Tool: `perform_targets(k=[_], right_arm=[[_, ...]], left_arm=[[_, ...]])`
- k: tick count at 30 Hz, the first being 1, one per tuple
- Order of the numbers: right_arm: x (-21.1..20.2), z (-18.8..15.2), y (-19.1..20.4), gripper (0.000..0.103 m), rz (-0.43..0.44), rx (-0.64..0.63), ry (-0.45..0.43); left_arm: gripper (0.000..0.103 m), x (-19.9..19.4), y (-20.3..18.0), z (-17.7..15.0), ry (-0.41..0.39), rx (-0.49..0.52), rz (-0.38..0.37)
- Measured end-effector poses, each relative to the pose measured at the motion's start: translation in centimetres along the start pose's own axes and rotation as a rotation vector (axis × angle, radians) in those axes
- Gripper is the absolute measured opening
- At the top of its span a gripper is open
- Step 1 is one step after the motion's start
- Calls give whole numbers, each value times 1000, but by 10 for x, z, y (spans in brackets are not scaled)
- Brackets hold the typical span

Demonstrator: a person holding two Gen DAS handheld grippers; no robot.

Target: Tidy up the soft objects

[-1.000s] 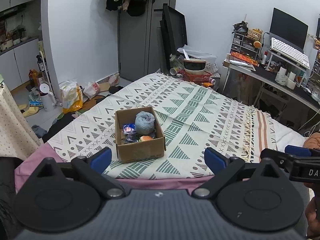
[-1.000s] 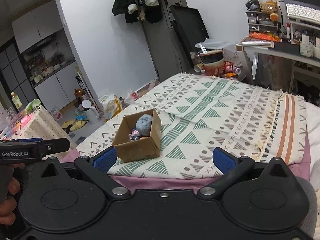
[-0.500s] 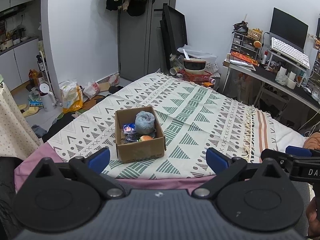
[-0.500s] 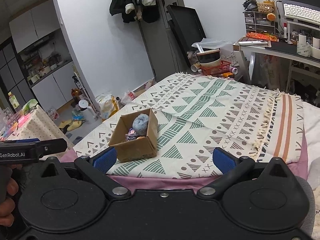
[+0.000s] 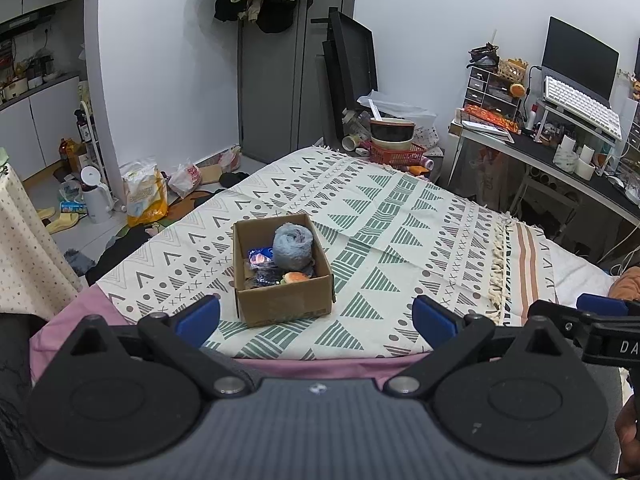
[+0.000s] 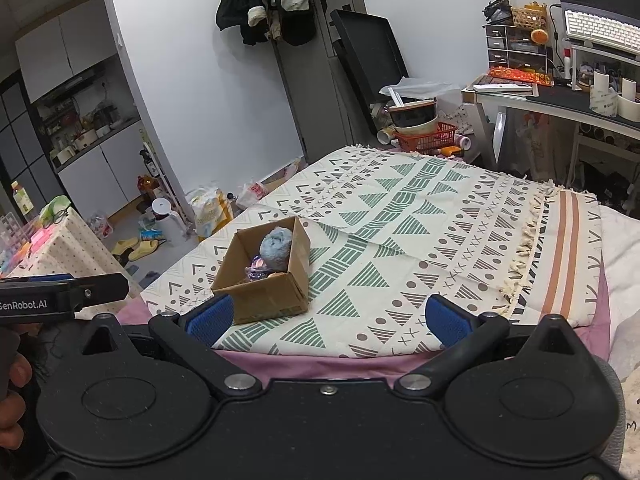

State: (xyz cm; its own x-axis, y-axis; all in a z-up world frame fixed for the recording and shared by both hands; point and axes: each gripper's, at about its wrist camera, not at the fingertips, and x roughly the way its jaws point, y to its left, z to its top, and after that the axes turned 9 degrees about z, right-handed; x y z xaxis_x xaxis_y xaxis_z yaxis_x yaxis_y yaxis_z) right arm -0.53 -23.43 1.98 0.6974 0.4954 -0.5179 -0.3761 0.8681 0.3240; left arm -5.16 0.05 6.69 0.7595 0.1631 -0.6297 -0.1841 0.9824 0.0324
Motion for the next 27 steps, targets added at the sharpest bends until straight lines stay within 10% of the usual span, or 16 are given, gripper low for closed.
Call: perform_targets(k=[27], right_arm=[[8,-3,-4,103,1,-5,11]], left_arm=[[101,8,-2,-10,-4,31,-25]])
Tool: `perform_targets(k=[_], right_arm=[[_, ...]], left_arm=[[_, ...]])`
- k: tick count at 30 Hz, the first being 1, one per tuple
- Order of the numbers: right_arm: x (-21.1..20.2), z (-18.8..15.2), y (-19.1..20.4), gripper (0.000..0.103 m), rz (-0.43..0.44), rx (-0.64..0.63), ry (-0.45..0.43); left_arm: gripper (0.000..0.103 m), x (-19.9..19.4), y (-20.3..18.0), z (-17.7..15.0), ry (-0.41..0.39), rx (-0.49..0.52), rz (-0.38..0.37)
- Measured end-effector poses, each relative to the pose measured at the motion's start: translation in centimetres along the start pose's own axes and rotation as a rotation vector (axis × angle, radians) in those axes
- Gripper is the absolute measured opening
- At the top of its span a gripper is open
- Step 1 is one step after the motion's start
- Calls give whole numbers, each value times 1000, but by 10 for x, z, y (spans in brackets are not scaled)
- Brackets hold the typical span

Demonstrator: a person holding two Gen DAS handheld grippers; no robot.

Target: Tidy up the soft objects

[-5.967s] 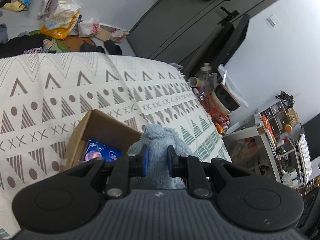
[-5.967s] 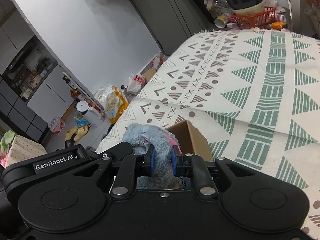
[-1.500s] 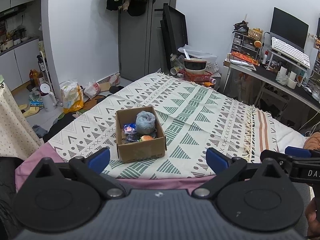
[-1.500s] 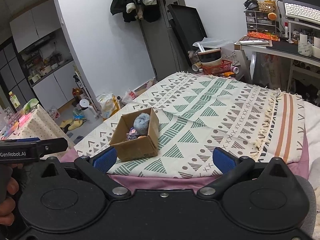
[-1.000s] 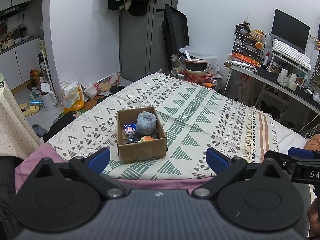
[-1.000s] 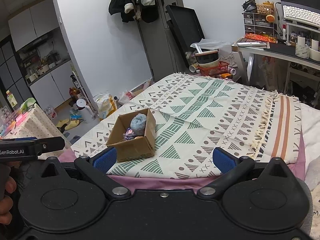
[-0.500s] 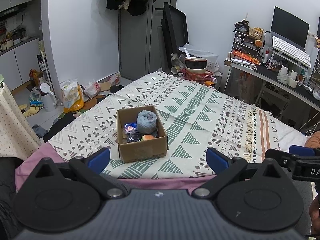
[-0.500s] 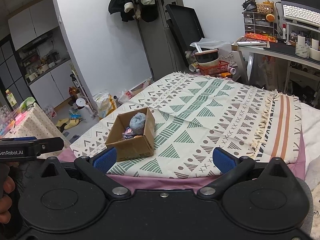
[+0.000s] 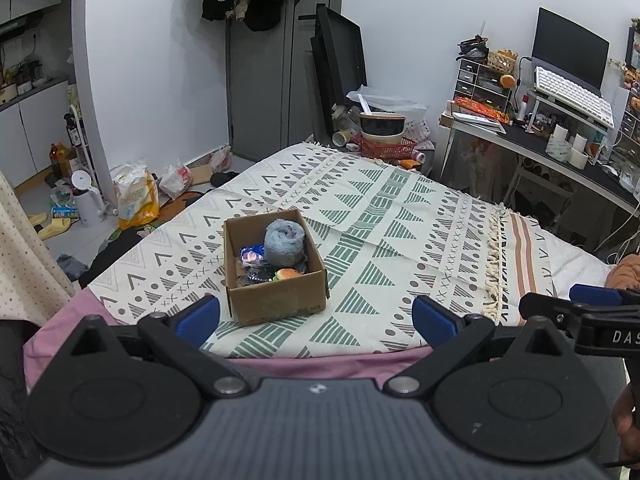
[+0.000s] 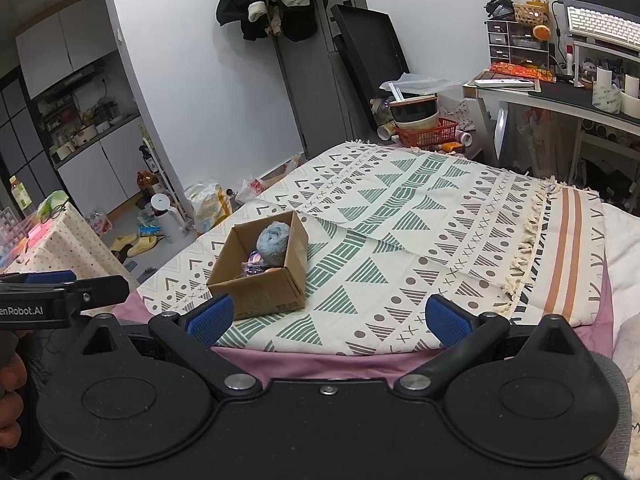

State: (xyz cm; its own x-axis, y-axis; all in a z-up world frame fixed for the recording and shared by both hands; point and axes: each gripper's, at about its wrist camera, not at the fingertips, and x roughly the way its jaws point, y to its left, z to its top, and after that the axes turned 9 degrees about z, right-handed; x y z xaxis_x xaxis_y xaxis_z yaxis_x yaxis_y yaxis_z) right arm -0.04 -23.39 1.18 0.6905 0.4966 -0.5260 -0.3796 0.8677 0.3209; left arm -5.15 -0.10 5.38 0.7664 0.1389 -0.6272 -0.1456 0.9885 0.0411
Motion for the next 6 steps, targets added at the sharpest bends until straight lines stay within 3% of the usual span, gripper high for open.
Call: perform_targets(k=[6], right_arm=[[2,-2,-3,103,-7,9,-4]], left_arm=[[101,-3,-1,2,-25,2,-16]])
